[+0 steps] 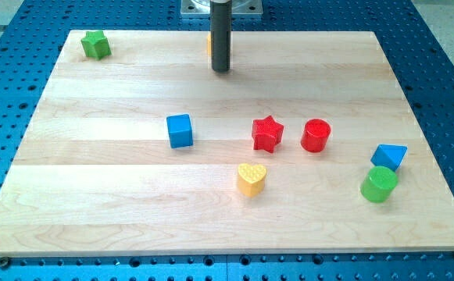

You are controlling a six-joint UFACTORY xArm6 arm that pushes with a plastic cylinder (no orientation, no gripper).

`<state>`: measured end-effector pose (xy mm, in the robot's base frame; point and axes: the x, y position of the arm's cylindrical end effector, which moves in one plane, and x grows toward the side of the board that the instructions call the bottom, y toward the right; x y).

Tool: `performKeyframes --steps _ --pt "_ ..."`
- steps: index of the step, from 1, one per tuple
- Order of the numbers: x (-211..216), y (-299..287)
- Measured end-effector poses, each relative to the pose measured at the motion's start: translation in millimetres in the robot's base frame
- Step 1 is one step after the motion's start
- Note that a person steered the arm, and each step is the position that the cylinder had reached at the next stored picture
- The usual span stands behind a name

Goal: Push the green circle into the red circle

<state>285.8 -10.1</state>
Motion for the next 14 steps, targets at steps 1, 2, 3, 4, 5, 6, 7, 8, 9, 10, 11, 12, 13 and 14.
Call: performKeyframes --steps 1,2,3,4,5,6,7,8,9,10,11,12,13,14 --pt "-18.2 0.0" --pt "9.7 -4.7" --pt "38.0 -4.7" --pt "38.0 -4.7" --pt "82.6 -4.7" --pt "140.1 -12.0" --pt "171.3 -13.5" --pt "220.8 -3.5" --pt "227.9 0.6" --pt "245.2 23.0" --pt "279.9 36.2" --pt "302.6 95.6" --pt "321.3 168.8" --pt "312.7 225.3"
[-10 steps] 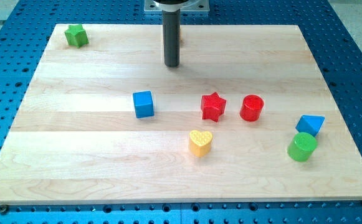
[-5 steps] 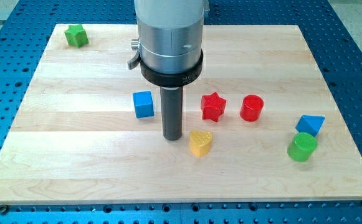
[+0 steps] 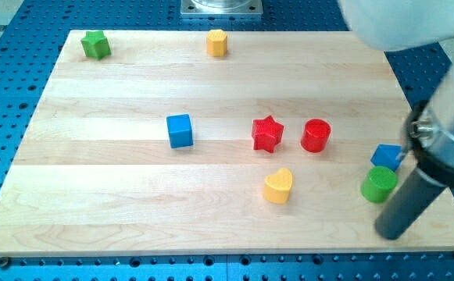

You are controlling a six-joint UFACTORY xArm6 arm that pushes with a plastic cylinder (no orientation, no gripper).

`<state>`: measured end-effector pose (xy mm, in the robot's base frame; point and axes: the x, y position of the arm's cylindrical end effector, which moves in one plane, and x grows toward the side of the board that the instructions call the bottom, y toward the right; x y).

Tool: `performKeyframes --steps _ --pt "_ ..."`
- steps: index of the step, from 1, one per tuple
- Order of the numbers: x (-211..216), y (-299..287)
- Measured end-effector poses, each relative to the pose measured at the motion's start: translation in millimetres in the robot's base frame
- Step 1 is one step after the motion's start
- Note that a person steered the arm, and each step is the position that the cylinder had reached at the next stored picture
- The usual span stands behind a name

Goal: Push the green circle into the red circle

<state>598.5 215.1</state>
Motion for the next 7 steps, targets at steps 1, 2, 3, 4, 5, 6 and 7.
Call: performKeyframes --steps 1,2,3,4,5,6,7 --pt "-50.2 7.3" --pt "-95.6 6.5" --pt "-96.8 -11.9" --pt "-38.9 -12.0" --pt "-35.5 -24.7" --pt "-86.7 -24.7" --pt "-126.7 -38.0"
